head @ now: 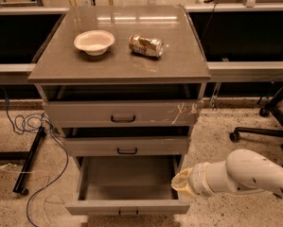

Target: Close bottom drawer

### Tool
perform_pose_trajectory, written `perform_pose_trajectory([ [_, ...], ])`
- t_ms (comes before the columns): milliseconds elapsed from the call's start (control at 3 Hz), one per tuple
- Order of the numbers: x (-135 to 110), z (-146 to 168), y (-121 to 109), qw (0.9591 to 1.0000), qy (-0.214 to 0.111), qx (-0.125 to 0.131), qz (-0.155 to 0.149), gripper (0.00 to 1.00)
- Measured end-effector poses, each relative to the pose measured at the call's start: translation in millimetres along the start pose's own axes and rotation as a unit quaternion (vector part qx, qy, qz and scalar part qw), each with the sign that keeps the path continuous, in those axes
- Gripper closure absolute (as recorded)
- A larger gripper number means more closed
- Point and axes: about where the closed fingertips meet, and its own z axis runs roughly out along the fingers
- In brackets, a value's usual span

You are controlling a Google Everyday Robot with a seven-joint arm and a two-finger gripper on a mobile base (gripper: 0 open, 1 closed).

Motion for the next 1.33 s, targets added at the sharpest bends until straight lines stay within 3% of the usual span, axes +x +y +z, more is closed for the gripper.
perform_pose_trajectory([
  [333, 2, 8, 1, 1.0000, -0.001, -0.004, 0.003, 1.00],
  [1000, 30, 85, 16, 0.9994, -0.006, -0.028, 0.020, 1.00],
  [1333, 47, 123, 19, 0.9988, -0.030, -0.029, 0.025, 1.00],
])
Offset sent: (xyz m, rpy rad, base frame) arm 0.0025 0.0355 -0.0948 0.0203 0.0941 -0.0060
